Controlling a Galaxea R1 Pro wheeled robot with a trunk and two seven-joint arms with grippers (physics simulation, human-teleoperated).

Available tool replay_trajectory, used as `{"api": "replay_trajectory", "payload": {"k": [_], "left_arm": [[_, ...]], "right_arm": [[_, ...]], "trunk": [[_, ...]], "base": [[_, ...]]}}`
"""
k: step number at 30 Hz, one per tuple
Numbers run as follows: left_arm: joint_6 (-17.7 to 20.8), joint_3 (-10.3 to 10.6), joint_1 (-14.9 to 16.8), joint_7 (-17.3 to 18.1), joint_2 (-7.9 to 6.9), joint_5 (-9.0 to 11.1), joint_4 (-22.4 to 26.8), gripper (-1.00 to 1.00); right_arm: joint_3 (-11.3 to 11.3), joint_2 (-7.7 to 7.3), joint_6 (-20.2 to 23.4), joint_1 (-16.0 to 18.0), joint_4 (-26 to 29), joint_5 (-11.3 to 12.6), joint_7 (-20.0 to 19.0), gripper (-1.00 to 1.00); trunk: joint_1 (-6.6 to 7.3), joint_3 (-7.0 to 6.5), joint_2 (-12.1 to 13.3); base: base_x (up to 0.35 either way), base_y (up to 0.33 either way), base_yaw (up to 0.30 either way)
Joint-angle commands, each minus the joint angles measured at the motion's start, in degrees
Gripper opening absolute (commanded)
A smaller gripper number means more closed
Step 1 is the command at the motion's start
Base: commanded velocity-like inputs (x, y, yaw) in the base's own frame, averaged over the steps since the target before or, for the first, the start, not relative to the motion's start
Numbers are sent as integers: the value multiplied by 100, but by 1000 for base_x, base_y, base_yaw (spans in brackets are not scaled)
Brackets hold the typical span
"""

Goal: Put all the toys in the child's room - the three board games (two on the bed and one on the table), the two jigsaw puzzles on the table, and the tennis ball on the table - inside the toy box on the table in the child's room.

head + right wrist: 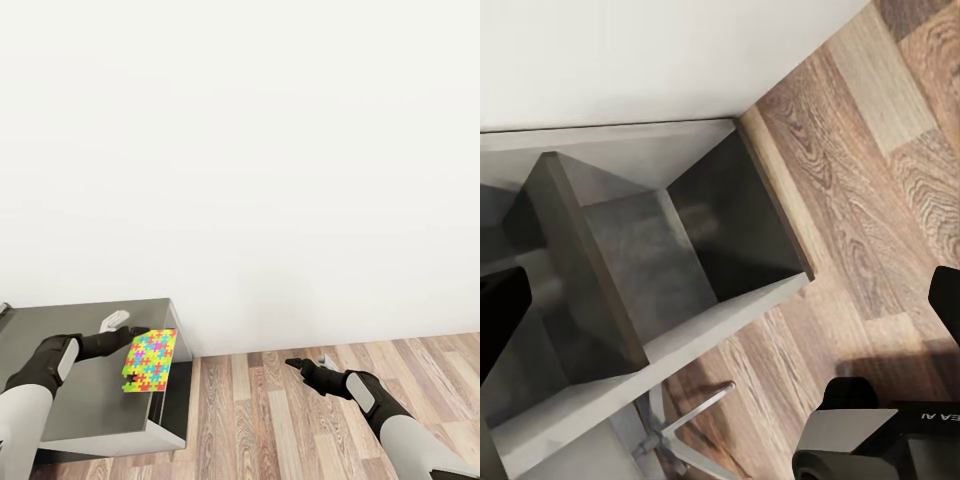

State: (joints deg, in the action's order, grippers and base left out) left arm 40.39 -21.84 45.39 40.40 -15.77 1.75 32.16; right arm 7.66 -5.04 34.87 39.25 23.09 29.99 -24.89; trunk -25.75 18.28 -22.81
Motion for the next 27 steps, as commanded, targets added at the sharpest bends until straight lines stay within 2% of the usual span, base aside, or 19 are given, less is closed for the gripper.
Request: {"api": "replay_trajectory", "payload": {"k": [1, 17, 27], "left_arm": [[51, -19, 5, 40, -7, 17, 1, 100], [119, -20, 5, 767, -219, 11, 1, 100], [163, -20, 5, 1212, -318, 11, 1, 100]], "right_arm": [[34, 3, 46, 4, 3, 7, -7, 100], [28, 10, 13, 4, 3, 2, -15, 100], [-20, 11, -350, -50, 283, -1, -21, 100]], "trunk": [[-3, 10, -11], [-3, 10, -11], [-3, 10, -11]], "base": [[0, 0, 0], [0, 0, 0], [0, 0, 0]]}}
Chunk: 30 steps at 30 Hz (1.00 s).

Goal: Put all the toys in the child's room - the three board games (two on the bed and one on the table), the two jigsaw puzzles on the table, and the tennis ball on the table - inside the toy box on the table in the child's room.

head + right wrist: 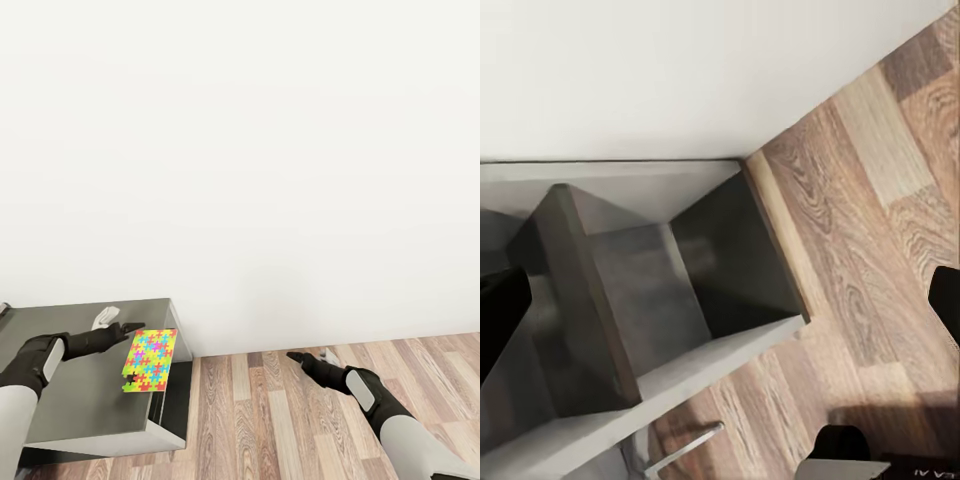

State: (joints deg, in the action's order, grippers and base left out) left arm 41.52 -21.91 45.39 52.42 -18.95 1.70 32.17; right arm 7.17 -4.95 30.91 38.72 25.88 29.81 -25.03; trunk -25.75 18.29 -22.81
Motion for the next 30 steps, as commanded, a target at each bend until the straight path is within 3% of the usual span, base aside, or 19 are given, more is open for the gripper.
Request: {"api": "replay_trajectory", "payload": {"k": [1, 9, 20, 21, 24, 30], "left_arm": [[84, -10, 5, 103, -26, 21, -1, 100], [291, -5, 2, 1020, -121, -16, -1, 100], [383, 9, -3, 1577, -227, -27, -1, 100], [413, 12, -4, 1793, -240, -39, -1, 100], [424, 20, -4, 1945, -245, -52, 1, 100], [438, 41, -5, 2134, -251, -51, 5, 100]], "right_arm": [[25, 3, 31, -3, 65, 16, -5, 100], [30, 2, 30, -12, 172, 23, -8, 100], [29, 3, 44, -13, 189, 24, -11, 100], [38, 3, 42, -13, 189, 25, -13, 100], [31, 10, 46, -13, 189, 25, -36, 100], [18, 137, 48, -13, 196, 19, -279, 100]], "trunk": [[-3, 10, -10], [-3, 10, -10], [-3, 10, -10], [-3, 10, -10], [-3, 10, -10], [-3, 10, -10]], "base": [[0, 0, 0], [0, 0, 0], [0, 0, 0], [0, 0, 0], [0, 0, 0], [0, 0, 0]]}}
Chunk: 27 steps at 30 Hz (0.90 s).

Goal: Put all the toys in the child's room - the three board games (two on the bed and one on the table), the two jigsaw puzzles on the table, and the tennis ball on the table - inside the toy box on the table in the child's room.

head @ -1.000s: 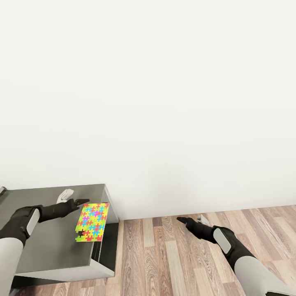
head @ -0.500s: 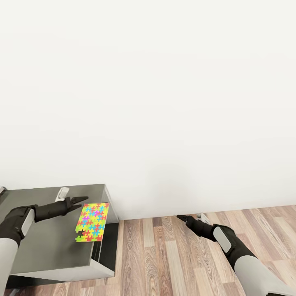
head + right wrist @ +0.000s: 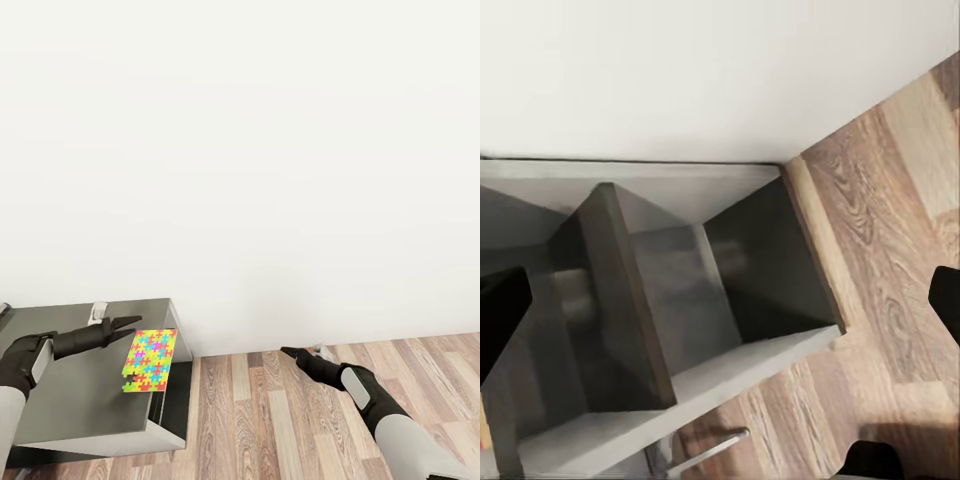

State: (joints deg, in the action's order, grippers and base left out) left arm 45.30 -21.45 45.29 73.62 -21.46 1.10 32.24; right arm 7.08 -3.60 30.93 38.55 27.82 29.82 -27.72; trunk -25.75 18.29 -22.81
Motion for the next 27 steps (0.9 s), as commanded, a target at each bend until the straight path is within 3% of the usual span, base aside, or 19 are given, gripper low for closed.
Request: {"api": "replay_trajectory", "payload": {"k": [1, 7, 14, 22, 27], "left_arm": [[64, 0, 5, 37, -3, 11, 0, 100], [187, 23, 4, 226, -64, 13, 3, 100], [249, 95, -1, 682, -168, 7, 32, 100], [269, 127, -3, 930, -321, 5, 38, 100], [290, 131, -2, 965, -349, 5, 37, 100]], "right_arm": [[21, 41, 45, 4, 3, 18, -100, 100], [12, 158, 48, 4, 4, 16, -302, 100], [14, 264, 56, 4, 1, 25, -353, 100], [61, 610, 101, 7, -10, 32, -364, 100], [75, 756, 591, 14, 207, 37, -502, 100]], "trunk": [[-3, 10, -10], [-3, 10, -10], [-3, 10, -10], [-3, 10, -10], [-3, 10, -10]], "base": [[0, 0, 0], [0, 0, 0], [0, 0, 0], [0, 0, 0], [0, 0, 0]]}}
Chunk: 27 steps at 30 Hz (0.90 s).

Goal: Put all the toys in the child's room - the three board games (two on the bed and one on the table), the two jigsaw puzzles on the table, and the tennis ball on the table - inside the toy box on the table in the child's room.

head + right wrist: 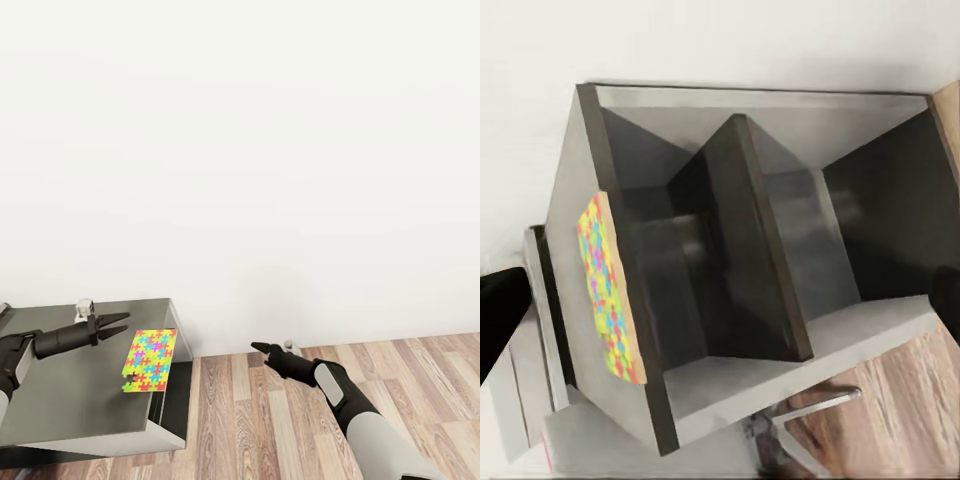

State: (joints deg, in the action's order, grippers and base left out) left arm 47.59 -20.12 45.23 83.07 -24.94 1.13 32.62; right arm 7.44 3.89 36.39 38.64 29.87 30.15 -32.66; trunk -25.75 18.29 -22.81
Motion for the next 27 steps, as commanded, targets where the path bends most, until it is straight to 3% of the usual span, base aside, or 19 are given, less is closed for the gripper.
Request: {"api": "replay_trajectory", "payload": {"k": [1, 6, 11, 17, 27], "left_arm": [[62, -2, 4, 22, -3, 1, -1, 100], [67, -1, 3, 30, -8, 1, -1, 100], [73, 6, 3, 39, -10, 2, -1, 100], [74, 14, 3, 63, -15, 8, -1, 100], [75, 22, 3, 537, -15, -10, -2, 100]], "right_arm": [[41, 21, 138, 6, 30, 3, -23, 100], [51, 53, 340, 10, 105, 65, -63, 100], [46, 65, 288, 11, 138, 285, -70, 100], [16, 72, 234, 12, 148, 356, 52, 100], [32, 105, 230, 12, 151, 406, 473, 100]], "trunk": [[-3, 10, -10], [-3, 10, -10], [-3, 10, -10], [-3, 10, -10], [-3, 10, -10]], "base": [[0, 0, 0], [0, 0, 0], [0, 0, 0], [0, 0, 0], [0, 0, 0]]}}
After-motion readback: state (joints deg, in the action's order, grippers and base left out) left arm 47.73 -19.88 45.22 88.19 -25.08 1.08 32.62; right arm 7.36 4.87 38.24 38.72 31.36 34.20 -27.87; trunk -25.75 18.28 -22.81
